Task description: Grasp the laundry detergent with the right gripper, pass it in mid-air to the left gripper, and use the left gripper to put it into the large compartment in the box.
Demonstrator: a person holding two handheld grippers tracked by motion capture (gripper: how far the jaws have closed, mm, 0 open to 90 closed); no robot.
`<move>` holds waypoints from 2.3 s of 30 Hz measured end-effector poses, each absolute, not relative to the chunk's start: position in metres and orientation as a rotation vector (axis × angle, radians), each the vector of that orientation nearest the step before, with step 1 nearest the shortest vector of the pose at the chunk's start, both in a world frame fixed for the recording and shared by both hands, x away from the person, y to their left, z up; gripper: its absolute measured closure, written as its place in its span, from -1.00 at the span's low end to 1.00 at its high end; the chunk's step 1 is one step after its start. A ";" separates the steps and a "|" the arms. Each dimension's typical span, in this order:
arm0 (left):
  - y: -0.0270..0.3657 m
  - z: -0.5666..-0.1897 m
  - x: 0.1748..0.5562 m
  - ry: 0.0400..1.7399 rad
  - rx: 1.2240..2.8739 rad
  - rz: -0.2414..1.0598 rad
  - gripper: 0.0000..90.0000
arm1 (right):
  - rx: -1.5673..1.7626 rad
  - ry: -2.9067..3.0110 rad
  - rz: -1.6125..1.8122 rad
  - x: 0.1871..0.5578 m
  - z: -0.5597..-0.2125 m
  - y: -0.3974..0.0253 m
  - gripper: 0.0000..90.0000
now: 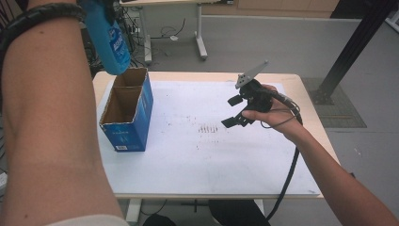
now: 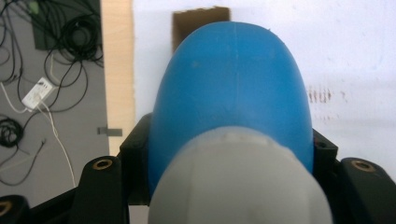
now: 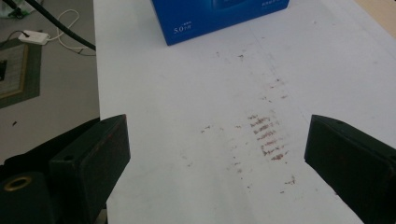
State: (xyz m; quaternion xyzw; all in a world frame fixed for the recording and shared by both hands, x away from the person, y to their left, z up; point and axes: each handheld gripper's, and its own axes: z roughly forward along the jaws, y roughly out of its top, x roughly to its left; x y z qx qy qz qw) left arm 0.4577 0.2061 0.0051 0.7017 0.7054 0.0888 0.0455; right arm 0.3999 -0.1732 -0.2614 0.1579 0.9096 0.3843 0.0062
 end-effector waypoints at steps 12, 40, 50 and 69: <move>0.228 0.000 0.456 2.236 2.052 0.290 -0.15 | 0.496 2.846 1.177 0.401 -0.265 -0.177 -0.85; 0.241 -0.043 0.459 2.257 2.032 0.217 -0.15 | 0.476 2.847 1.108 0.397 -0.264 -0.183 -0.82; 0.242 -0.069 0.460 2.262 2.049 0.200 -0.15 | 0.475 2.843 1.096 0.396 -0.264 -0.182 -0.82; 0.241 -0.120 0.459 2.250 2.063 0.183 -0.15 | 0.458 2.843 1.084 0.394 -0.264 -0.177 -0.82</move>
